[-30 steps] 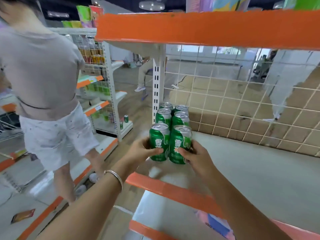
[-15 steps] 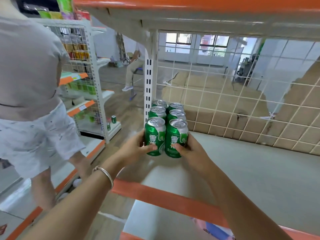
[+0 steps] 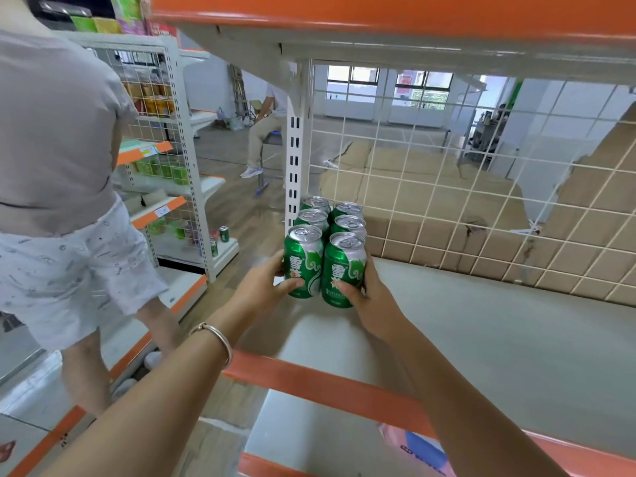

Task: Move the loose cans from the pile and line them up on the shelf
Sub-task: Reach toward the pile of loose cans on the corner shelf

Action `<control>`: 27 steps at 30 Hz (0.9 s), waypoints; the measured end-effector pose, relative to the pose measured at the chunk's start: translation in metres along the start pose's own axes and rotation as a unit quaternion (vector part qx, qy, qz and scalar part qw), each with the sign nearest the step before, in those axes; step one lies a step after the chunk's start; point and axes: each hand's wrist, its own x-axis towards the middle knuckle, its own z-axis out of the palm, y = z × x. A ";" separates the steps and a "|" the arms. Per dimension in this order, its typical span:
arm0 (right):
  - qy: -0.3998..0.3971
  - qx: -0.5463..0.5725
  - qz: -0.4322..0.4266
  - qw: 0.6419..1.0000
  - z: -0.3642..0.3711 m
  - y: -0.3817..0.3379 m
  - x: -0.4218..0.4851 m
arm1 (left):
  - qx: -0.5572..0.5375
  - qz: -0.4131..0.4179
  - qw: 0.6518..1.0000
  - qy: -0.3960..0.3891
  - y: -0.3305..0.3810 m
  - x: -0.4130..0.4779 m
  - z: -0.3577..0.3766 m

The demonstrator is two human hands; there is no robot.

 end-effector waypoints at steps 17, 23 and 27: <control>0.196 -0.041 0.146 0.969 -0.032 -0.031 -0.047 | -0.098 -0.060 0.992 -0.059 0.100 -0.043 0.060; 0.307 -0.034 0.195 0.931 -0.102 -0.050 -0.116 | -0.121 -0.035 0.973 -0.194 0.155 -0.032 0.107; 0.386 -0.035 0.234 0.892 -0.156 -0.058 -0.178 | -0.142 0.024 0.951 -0.272 0.209 -0.046 0.165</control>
